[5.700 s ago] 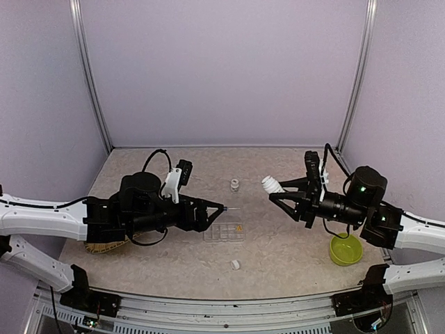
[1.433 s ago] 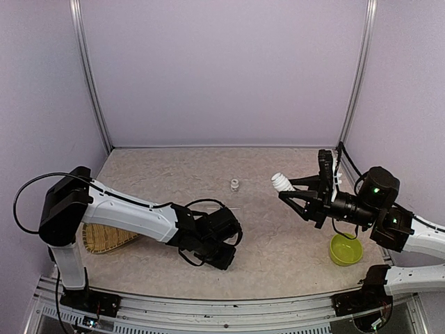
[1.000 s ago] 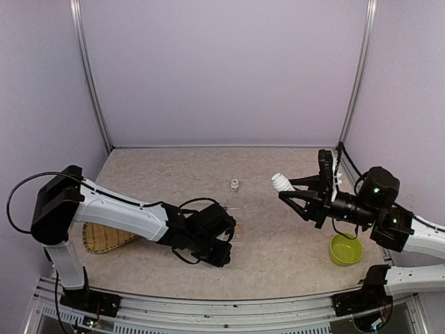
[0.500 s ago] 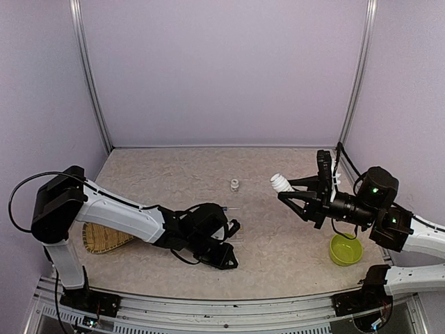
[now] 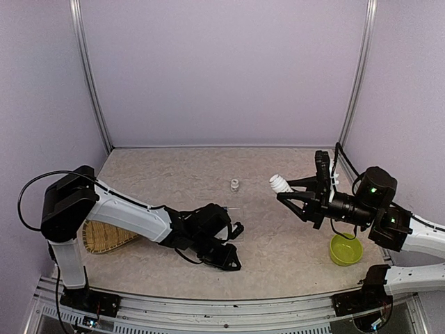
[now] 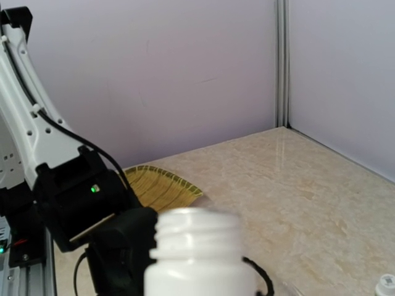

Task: Sort the pills into containers
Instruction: Move the lid of the pill bottle to the center of the board.

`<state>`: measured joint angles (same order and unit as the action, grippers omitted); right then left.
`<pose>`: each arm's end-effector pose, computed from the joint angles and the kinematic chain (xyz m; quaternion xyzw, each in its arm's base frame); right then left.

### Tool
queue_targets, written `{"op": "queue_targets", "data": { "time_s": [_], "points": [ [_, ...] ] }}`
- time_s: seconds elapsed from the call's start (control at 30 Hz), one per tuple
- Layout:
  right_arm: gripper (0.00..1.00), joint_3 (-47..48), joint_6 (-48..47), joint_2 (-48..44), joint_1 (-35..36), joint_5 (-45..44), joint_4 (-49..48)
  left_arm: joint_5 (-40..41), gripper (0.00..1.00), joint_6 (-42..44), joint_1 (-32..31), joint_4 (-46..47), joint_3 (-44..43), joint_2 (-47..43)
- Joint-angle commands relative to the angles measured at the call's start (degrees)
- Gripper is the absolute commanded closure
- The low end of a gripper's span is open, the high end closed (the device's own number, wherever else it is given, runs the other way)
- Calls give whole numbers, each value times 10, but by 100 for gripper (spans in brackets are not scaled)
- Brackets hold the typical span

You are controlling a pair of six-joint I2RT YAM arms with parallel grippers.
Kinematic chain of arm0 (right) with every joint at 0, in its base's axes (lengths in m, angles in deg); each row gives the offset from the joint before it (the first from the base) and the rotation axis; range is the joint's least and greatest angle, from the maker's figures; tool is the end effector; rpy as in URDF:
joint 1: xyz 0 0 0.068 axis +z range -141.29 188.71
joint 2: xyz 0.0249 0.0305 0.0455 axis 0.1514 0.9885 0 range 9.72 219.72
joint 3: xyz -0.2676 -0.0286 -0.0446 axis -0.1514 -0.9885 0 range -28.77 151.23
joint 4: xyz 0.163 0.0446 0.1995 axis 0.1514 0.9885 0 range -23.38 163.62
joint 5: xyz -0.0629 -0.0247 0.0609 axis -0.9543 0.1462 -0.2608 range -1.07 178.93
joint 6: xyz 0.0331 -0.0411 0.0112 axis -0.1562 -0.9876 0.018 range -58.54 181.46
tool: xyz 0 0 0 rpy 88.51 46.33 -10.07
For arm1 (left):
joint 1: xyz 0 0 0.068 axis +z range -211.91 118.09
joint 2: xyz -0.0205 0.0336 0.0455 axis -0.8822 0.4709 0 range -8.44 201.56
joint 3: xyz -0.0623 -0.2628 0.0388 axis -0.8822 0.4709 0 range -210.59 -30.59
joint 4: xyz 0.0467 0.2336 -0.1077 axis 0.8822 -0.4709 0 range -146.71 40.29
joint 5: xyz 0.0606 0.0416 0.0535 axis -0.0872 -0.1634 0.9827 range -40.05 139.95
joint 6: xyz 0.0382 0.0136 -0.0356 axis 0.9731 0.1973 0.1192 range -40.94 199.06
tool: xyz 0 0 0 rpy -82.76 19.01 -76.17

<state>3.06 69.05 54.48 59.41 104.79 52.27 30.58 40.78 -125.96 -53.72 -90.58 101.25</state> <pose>0.1148 0.1555 0.3058 -0.3459 0.6069 0.4294 0.5723 0.1543 -0.3440 0.1273 0.2600 0.9015 -0.3393 0.0679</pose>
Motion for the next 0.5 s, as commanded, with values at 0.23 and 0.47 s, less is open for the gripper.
{"op": "queue_targets", "data": {
  "time_s": [0.23,0.47],
  "points": [
    [82,7,2,-1,-6,5,-2,38,76,13,-4,-47,-21,0],
    [82,6,4,-4,-6,6,-2,57,74,11,-4,-58,-18,-8]
  ]
}}
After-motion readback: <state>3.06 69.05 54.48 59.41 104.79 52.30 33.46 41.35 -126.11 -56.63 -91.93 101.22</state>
